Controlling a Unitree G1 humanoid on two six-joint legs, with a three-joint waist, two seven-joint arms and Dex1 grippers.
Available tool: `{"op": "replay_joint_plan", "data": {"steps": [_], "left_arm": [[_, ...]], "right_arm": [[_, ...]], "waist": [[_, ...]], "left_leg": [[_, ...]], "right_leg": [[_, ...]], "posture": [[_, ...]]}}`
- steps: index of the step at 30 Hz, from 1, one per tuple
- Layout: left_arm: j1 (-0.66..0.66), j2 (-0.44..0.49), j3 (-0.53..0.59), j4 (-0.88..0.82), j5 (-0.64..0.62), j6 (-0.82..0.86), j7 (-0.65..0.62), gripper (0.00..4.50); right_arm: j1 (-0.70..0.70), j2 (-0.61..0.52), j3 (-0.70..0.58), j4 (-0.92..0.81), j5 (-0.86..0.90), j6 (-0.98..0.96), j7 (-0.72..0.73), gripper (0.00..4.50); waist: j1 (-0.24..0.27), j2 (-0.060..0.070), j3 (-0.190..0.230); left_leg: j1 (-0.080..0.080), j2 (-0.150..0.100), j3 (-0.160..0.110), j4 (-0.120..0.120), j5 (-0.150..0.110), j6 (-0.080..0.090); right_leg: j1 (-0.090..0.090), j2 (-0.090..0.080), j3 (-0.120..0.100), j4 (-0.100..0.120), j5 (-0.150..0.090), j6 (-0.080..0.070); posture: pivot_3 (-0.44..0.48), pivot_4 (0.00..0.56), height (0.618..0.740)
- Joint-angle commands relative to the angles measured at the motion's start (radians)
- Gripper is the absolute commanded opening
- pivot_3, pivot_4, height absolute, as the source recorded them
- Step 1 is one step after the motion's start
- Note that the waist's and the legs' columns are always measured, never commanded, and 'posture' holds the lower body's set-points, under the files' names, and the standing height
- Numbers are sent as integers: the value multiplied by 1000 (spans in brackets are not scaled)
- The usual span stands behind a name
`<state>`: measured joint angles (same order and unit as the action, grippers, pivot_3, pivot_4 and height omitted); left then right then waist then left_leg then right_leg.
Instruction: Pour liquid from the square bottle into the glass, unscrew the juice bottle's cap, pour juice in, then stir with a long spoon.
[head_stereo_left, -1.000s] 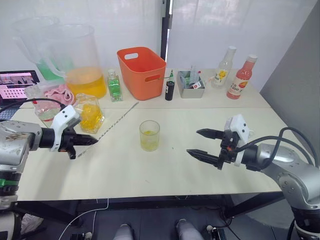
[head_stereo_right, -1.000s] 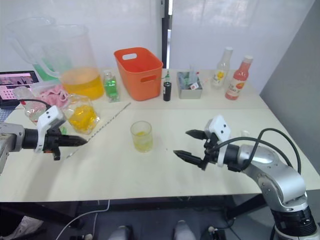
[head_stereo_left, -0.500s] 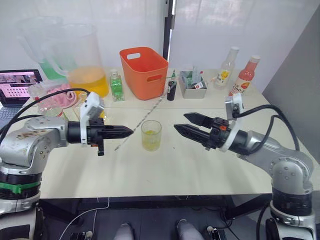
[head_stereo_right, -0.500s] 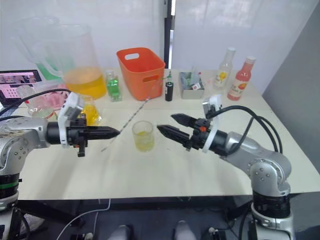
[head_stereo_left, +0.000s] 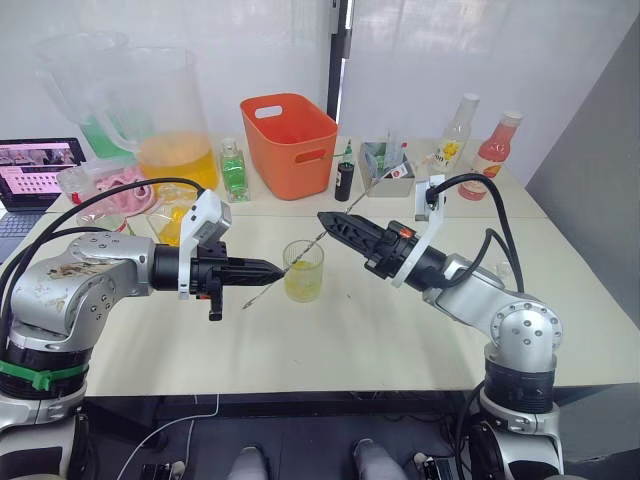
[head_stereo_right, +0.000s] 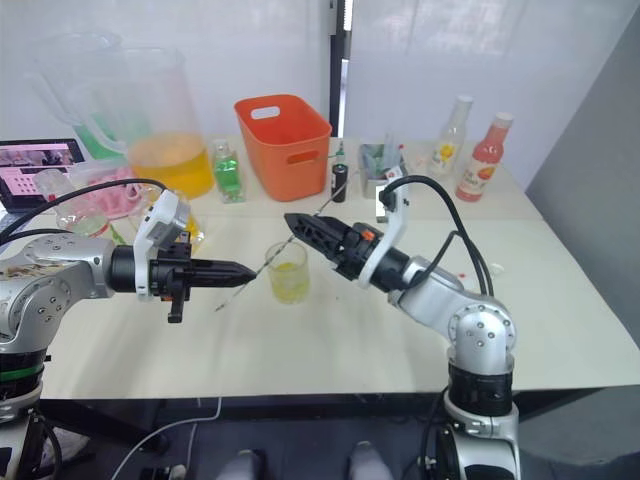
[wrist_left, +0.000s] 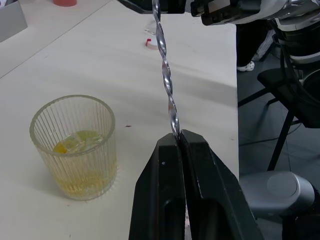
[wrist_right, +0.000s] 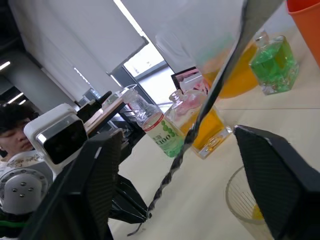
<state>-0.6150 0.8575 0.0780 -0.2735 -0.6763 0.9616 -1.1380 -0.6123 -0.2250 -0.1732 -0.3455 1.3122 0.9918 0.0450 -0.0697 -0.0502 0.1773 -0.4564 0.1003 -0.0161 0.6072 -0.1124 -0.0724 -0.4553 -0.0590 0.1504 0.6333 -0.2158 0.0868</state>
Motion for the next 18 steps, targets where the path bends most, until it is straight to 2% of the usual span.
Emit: {"op": "replay_joint_plan", "data": {"steps": [1,6,8,17,18], "left_arm": [[-4,10,9,-12,-15,-24,0,0],[9,18,-1,-20,-14,-36,-16,0],[16,25,-8,-28,-17,-42,-30,0],[17,20,-16,-39,-23,-39,3,0],[14,16,-7,-33,-32,-27,13,311]], "right_arm": [[-8,8,-16,-32,55,-33,-26,2234],[3,11,-2,-40,81,-47,-60,514],[7,15,2,-39,92,-54,-69,10],[33,31,10,-39,140,-91,-120,10],[34,32,9,-37,143,-97,-121,2]], "waist": [[-1,0,0],[-1,0,0],[-1,0,0],[-1,0,0],[-1,0,0]], "left_leg": [[0,0,0,0,0,0],[0,0,-1,0,0,0],[0,0,-1,0,0,0],[-1,0,-2,0,0,0],[-1,0,-2,0,0,0]], "right_leg": [[0,0,0,0,0,0],[0,0,-1,0,0,0],[0,0,-1,0,0,0],[0,0,-1,0,0,0],[0,0,-2,0,0,0]], "posture": [[0,150,717],[0,150,717],[0,150,717],[0,150,717],[0,150,717]]}}
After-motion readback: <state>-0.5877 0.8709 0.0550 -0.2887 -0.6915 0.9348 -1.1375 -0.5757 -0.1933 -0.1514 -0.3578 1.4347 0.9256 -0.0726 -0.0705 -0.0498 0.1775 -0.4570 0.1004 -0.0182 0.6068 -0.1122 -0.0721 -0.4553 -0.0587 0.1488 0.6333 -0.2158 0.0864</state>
